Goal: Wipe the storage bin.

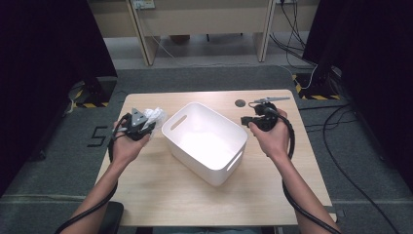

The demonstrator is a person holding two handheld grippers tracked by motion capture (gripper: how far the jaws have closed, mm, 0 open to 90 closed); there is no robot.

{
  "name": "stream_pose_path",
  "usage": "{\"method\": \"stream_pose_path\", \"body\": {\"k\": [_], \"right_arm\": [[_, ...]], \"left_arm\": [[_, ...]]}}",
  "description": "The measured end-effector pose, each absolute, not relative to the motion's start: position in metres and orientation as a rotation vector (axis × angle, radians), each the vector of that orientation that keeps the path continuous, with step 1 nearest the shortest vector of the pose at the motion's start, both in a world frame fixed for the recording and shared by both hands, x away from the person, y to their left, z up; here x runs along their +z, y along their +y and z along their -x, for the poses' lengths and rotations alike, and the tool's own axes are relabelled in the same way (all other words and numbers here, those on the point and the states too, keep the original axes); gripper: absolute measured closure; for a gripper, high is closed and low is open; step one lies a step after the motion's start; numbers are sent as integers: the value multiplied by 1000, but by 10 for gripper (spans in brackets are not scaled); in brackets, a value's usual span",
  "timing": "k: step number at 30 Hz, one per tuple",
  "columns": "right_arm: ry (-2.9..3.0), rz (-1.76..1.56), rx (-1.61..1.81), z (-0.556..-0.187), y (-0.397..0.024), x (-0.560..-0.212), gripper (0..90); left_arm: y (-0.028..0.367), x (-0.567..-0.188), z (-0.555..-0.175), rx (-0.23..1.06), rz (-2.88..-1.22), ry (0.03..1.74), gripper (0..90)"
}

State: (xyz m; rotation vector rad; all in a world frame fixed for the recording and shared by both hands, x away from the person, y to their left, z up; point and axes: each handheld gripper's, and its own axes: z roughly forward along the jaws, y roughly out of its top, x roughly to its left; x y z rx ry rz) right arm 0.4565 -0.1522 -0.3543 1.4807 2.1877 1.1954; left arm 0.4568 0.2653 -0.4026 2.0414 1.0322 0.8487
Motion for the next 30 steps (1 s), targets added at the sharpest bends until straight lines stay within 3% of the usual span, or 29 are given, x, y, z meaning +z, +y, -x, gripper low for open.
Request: {"method": "stream_pose_path", "body": {"k": [7, 20, 25, 29, 30], "right_arm": [[2232, -1558, 1162, -424, -174, -366, 896], [2357, -1512, 1109, -400, -151, -384, 900], [2352, -1537, 1118, -411, -148, -386, 900], [2309, -1548, 1089, -443, -143, -384, 900], [2258, -1579, 1090, -469, -142, -385, 884]], "left_arm": [[262, -414, -458, 804, -2062, 989, 744], [262, -424, -444, 761, -2103, 908, 747], [263, -425, -439, 768, -2095, 909, 748], [266, -428, -438, 761, -2091, 922, 748], [264, -429, -438, 752, -2095, 924, 748]]}}
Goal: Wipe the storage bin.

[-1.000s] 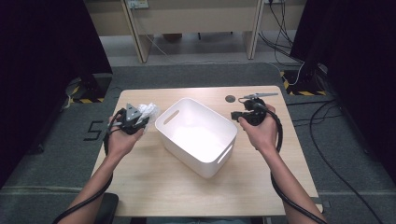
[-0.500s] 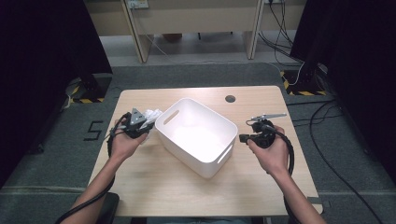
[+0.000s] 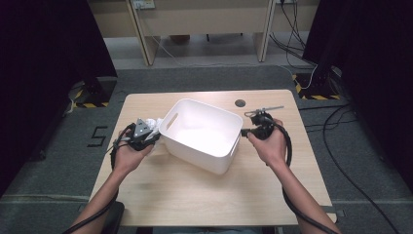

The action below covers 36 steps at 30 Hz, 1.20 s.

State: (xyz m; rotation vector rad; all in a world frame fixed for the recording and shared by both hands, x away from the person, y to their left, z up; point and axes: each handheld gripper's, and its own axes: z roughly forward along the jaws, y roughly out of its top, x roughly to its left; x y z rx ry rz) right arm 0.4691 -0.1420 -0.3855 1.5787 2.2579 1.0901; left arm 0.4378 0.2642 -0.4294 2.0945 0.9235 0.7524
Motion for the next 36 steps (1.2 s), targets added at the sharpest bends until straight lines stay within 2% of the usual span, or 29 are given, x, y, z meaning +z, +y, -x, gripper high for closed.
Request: {"method": "stream_pose_path", "body": {"k": [2, 6, 18, 27, 36], "right_arm": [[2234, -1596, 1096, -478, -142, -386, 869], [2112, -1683, 1072, -507, -143, -387, 785], [2028, -1676, 1165, -458, -151, -366, 700], [2111, -1662, 1090, -455, -135, -383, 713], [2098, -1655, 1074, -457, -132, -384, 727]], "left_arm": [[263, -430, -438, 750, -2105, 920, 748], [255, -429, -436, 738, -2120, 883, 747], [244, -429, -422, 760, -2131, 851, 746], [241, -427, -403, 758, -2120, 829, 746], [234, -425, -382, 751, -2113, 774, 746]]}}
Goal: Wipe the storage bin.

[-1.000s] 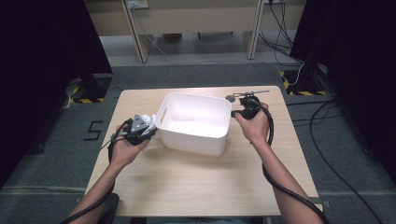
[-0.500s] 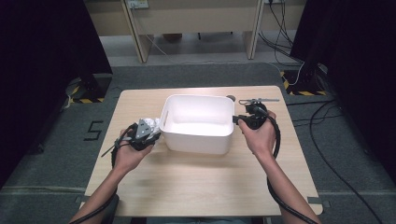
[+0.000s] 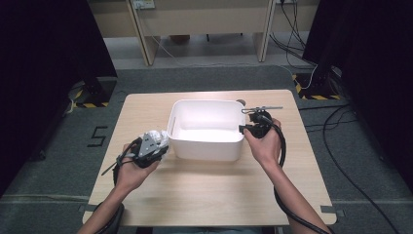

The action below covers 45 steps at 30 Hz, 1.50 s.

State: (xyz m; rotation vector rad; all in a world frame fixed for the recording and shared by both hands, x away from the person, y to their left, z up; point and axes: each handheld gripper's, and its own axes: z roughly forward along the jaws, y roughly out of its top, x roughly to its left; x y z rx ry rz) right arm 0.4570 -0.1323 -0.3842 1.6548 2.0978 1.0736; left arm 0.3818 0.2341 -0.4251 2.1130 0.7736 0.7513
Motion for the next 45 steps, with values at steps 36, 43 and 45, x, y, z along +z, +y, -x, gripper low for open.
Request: {"method": "stream_pose_path", "body": {"k": [36, 43, 45], "right_arm": [[2093, -1624, 1071, -461, -133, -385, 754], [2094, -1613, 1073, -462, -133, -385, 753], [2093, -1612, 1074, -462, -133, -386, 753]], "left_arm": [[221, -428, -384, 716, -2129, 683, 752], [220, -432, -387, 706, -2140, 688, 752], [220, -433, -388, 705, -2141, 690, 752]]}}
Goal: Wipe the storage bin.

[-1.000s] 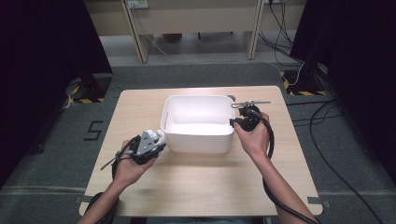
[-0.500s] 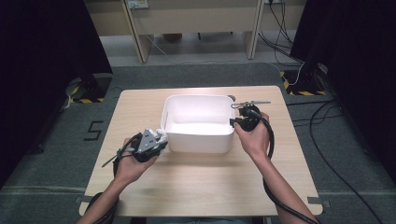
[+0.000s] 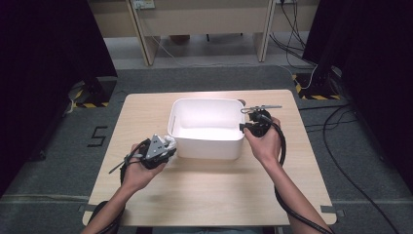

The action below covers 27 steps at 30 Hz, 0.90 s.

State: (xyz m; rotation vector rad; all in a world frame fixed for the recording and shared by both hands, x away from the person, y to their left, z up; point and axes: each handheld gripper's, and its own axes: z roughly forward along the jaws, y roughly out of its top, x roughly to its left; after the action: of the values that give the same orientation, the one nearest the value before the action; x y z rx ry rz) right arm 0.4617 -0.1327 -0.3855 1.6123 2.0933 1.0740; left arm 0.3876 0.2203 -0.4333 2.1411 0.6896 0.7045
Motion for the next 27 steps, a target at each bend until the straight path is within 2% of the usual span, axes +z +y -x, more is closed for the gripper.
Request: {"method": "stream_pose_path", "body": {"k": [27], "right_arm": [[2084, -1611, 1084, -462, -130, -385, 745]], "left_arm": [[215, -462, -399, 651, -2206, 725, 752]]}}
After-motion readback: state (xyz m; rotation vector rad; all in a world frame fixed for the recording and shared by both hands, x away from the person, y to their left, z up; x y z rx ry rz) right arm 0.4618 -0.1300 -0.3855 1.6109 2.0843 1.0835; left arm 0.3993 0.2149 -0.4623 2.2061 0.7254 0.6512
